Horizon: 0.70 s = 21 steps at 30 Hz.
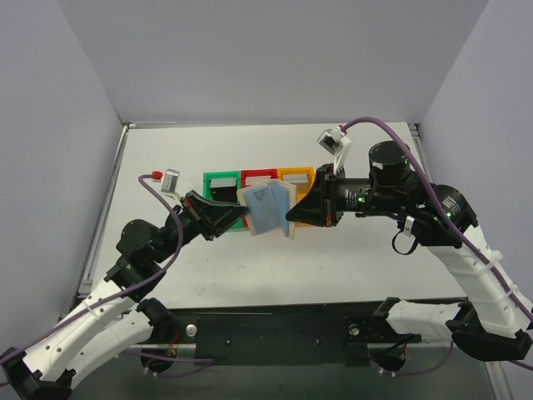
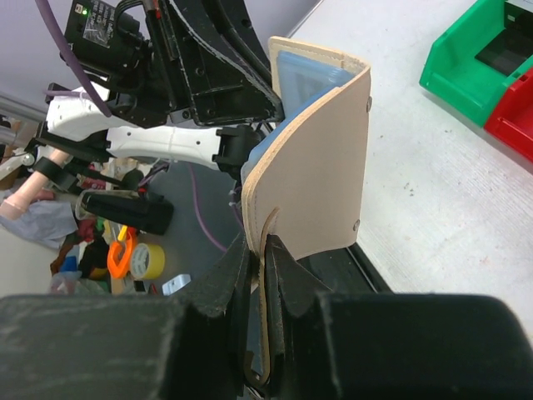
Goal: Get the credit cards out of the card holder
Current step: Remove the credit card from the card holder.
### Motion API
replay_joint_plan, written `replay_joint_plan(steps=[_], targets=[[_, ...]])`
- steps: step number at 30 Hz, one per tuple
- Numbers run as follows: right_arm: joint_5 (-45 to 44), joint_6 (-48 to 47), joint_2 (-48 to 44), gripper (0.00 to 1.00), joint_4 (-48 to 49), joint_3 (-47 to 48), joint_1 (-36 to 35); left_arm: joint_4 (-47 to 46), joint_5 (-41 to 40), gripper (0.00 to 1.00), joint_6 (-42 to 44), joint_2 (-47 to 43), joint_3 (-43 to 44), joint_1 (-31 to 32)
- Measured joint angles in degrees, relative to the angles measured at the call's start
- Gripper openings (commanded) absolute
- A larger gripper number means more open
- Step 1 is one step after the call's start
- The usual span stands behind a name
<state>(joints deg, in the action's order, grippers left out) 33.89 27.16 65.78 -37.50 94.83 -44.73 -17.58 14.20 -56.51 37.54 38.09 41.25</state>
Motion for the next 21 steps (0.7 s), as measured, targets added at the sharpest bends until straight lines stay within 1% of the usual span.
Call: replay_joint_plan(steps=[3,4,5,8,10,11,13,16,20,21], targets=[[0.1,0.0,0.0,0.00,0.0,0.0,0.0,0.0,0.1,0.17,0.0,0.9,0.0,0.0],[0.3,0.0,0.0,0.00,0.0,0.0,0.0,0.0,0.1,0.19,0.0,0.9,0.0,0.0],[0.5,0.0,0.0,0.00,0.1,-0.1,0.0,0.0,0.1,0.22,0.0,0.8,0.0,0.0],[2.0,0.0,-0.4,0.00,1.1,-0.7,0.0,0.0,0.0,0.38,-0.3,0.4,0.0,0.0],[3.5,0.0,-1.1,0.00,2.0,-1.4,0.0,0.0,0.1,0.42,-0.7,0.3,0.0,0.0],[4.3,0.0,-1.5,0.00,2.4,-1.8,-0.1,-0.2,0.1,0.43,-1.1,0.2,0.0,0.0],[5.4,0.2,-2.4,0.00,3.1,-2.2,-0.2,-0.9,0.2,0.43,-1.8,0.3,-0.1,0.0],[6.7,0.3,-3.6,0.00,3.9,-2.2,-0.3,-2.9,0.9,0.40,-3.1,0.9,-0.6,0.0],[7.9,0.4,-4.6,0.00,4.2,-2.2,-0.3,-5.4,1.4,0.34,-4.4,1.9,-1.1,0.0],[8.1,0.4,-4.7,0.00,4.3,-2.2,-0.3,-5.7,1.5,0.29,-4.7,2.1,-1.1,0.0]])
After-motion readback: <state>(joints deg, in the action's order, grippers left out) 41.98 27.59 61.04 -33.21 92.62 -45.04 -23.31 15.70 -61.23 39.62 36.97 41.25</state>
